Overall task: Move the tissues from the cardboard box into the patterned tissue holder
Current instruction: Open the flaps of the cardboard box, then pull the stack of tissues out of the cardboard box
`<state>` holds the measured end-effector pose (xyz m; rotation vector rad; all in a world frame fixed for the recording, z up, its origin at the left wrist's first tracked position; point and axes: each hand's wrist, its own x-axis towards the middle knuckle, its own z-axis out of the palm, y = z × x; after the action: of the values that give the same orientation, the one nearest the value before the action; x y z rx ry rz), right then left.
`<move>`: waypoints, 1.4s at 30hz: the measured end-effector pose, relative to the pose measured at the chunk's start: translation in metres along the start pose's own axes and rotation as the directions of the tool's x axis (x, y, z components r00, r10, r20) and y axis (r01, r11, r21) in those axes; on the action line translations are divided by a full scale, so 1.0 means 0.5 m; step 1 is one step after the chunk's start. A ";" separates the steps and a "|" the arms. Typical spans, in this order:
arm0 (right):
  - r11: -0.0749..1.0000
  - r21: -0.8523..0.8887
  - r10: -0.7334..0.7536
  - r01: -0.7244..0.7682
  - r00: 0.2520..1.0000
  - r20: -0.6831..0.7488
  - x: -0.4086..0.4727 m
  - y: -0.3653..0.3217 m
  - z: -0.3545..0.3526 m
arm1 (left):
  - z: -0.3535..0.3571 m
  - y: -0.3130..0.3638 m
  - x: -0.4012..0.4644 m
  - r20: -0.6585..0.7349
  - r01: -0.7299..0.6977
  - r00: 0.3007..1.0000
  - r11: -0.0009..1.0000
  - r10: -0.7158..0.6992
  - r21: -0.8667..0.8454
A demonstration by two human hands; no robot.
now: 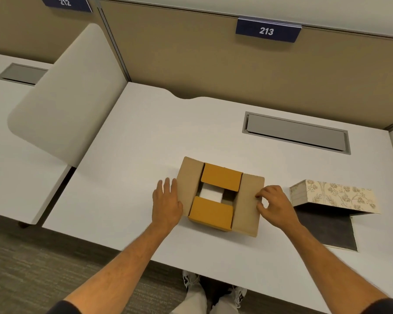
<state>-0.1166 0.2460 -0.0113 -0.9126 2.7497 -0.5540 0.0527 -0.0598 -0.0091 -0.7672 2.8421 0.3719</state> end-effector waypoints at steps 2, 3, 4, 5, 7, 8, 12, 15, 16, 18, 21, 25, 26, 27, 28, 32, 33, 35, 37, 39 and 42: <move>0.999 -0.031 0.033 -0.032 0.999 0.005 -0.002 -0.001 0.013 | 0.002 0.011 0.002 -0.075 -0.089 0.993 0.994 0.094 0.065; 0.997 -0.048 0.054 -0.054 0.999 -0.010 -0.001 -0.006 0.018 | 0.003 0.019 0.004 -0.100 -0.176 0.977 0.979 0.186 0.100; 0.994 -0.076 0.073 -0.075 0.997 -0.029 0.002 -0.013 0.023 | 0.005 0.026 0.007 -0.101 -0.282 0.950 0.950 0.296 0.135; 0.989 -0.113 0.090 -0.094 0.995 -0.042 0.008 -0.021 0.027 | 0.008 0.034 0.009 -0.075 -0.390 0.911 0.907 0.405 0.161; 0.977 -0.177 0.114 -0.117 0.993 -0.023 0.024 -0.044 0.032 | 0.015 0.047 0.008 0.025 -0.541 0.837 0.819 0.547 0.189; 0.974 -0.196 0.118 -0.116 0.993 0.001 0.034 -0.055 0.034 | 0.021 0.052 0.004 0.075 -0.571 0.819 0.797 0.569 0.199; 0.967 -0.247 0.081 -0.065 0.995 0.057 0.076 -0.097 0.047 | 0.036 0.067 -0.015 0.152 -0.557 0.830 0.807 0.537 0.197; 0.942 -0.333 0.082 -0.045 0.992 0.096 0.104 -0.116 0.057 | 0.038 0.069 -0.018 0.176 -0.518 0.852 0.841 0.493 0.157; 0.932 -0.360 0.090 -0.043 0.989 0.113 0.112 -0.119 0.061 | 0.039 0.068 -0.018 0.190 -0.500 0.861 0.855 0.472 0.138; 0.924 -0.380 0.104 -0.043 0.984 0.142 0.124 -0.122 0.066 | 0.041 0.067 -0.016 0.211 -0.470 0.871 0.878 0.445 0.092; 0.907 -0.421 0.054 0.001 0.992 0.117 0.136 -0.123 0.066 | 0.040 0.070 -0.010 0.199 -0.463 0.870 0.886 0.451 0.016; 0.921 -0.387 0.000 0.033 0.996 0.084 0.151 -0.126 0.038 | 0.035 0.074 -0.010 0.156 -0.447 0.878 0.892 0.452 -0.071; 0.937 -0.349 0.003 0.020 0.998 0.064 0.159 -0.126 0.030 | 0.034 0.074 -0.012 0.156 -0.437 0.882 0.896 0.444 -0.079; 0.953 -0.304 0.012 -0.001 0.999 0.035 0.168 -0.124 0.021 | 0.034 0.074 -0.013 0.166 -0.423 0.887 0.902 0.431 -0.086; 0.967 -0.253 0.029 -0.028 1.000 -0.001 0.180 -0.123 0.012 | 0.033 0.075 -0.013 0.179 -0.409 0.890 0.908 0.418 -0.090; 0.987 -0.050 0.145 -0.152 0.982 -0.125 0.232 -0.124 -0.015 | 0.025 0.089 -0.006 0.197 -0.400 0.885 0.905 0.422 -0.142; 0.982 -0.006 0.186 -0.188 0.974 -0.127 0.244 -0.125 -0.019 | 0.024 0.092 -0.004 0.190 -0.409 0.880 0.898 0.435 -0.164; 0.965 0.048 0.261 -0.257 0.958 -0.115 0.266 -0.125 -0.020 | 0.024 0.097 -0.001 0.164 -0.430 0.874 0.885 0.457 -0.176; 0.947 0.079 0.317 -0.310 0.942 -0.109 0.280 -0.122 -0.016 | 0.023 0.098 0.001 0.172 -0.427 0.876 0.891 0.450 -0.156; 0.931 0.100 0.362 -0.352 0.924 -0.122 0.283 -0.117 -0.010 | 0.019 0.096 0.006 0.201 -0.413 0.878 0.900 0.434 -0.140; 0.922 0.088 0.386 -0.377 0.908 -0.162 0.277 -0.108 -0.004 | 0.004 0.095 0.008 0.131 -0.427 0.882 0.885 0.453 -0.186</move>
<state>-0.1979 0.1222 0.0038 -0.3039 2.9413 -0.6559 0.0248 -0.0213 -0.0029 -0.0810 2.8216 0.6879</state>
